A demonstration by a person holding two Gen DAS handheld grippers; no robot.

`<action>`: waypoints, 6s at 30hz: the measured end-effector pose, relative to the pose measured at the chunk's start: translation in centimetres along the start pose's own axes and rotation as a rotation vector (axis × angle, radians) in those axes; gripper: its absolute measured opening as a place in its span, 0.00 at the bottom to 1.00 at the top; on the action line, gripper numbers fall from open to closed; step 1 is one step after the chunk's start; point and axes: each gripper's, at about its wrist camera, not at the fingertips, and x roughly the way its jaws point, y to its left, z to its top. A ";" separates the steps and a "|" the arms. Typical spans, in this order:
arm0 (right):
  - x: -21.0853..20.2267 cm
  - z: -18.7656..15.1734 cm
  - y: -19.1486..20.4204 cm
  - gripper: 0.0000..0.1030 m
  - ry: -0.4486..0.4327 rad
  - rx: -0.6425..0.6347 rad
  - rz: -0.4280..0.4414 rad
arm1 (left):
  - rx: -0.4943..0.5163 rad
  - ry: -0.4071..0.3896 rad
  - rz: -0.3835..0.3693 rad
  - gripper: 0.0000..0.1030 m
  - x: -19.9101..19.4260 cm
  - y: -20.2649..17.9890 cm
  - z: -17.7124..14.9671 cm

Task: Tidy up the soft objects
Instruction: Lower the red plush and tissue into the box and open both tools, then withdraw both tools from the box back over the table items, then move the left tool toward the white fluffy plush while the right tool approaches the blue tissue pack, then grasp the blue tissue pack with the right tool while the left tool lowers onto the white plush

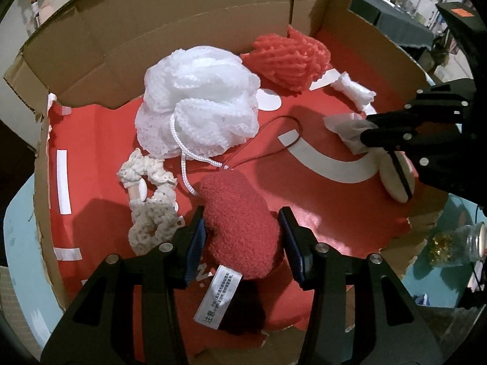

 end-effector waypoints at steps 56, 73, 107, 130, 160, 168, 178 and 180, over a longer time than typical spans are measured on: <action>-24.9 -21.7 12.7 1.00 -0.714 0.121 -0.286 | -0.209 -0.794 0.135 0.95 -21.9 -12.2 -20.2; -19.6 -28.5 13.3 1.00 -0.738 0.268 -0.323 | -0.233 -0.743 0.209 0.95 -17.3 -15.0 -25.1; -8.0 -23.1 10.9 1.00 -0.367 0.190 -0.191 | -0.296 -0.501 0.198 0.95 -9.3 -11.2 -25.4; -6.5 -20.9 11.4 1.00 -0.277 0.115 -0.215 | -0.317 -0.499 0.193 0.95 -9.9 -9.3 -26.0; -7.2 -23.5 10.8 0.57 -0.308 0.054 0.073 | -0.133 -0.326 0.029 0.59 -6.0 -14.2 -21.5; -8.2 -23.8 11.4 0.16 -0.362 0.033 0.166 | -0.092 -0.344 0.008 0.39 -6.4 -14.9 -21.4; -9.1 -24.4 11.7 0.15 -0.379 0.049 0.172 | -0.106 -0.357 -0.027 0.37 -7.1 -14.1 -21.6; -9.1 -24.5 11.6 0.15 -0.370 0.052 0.172 | -0.103 -0.363 -0.027 0.57 -7.2 -14.0 -21.7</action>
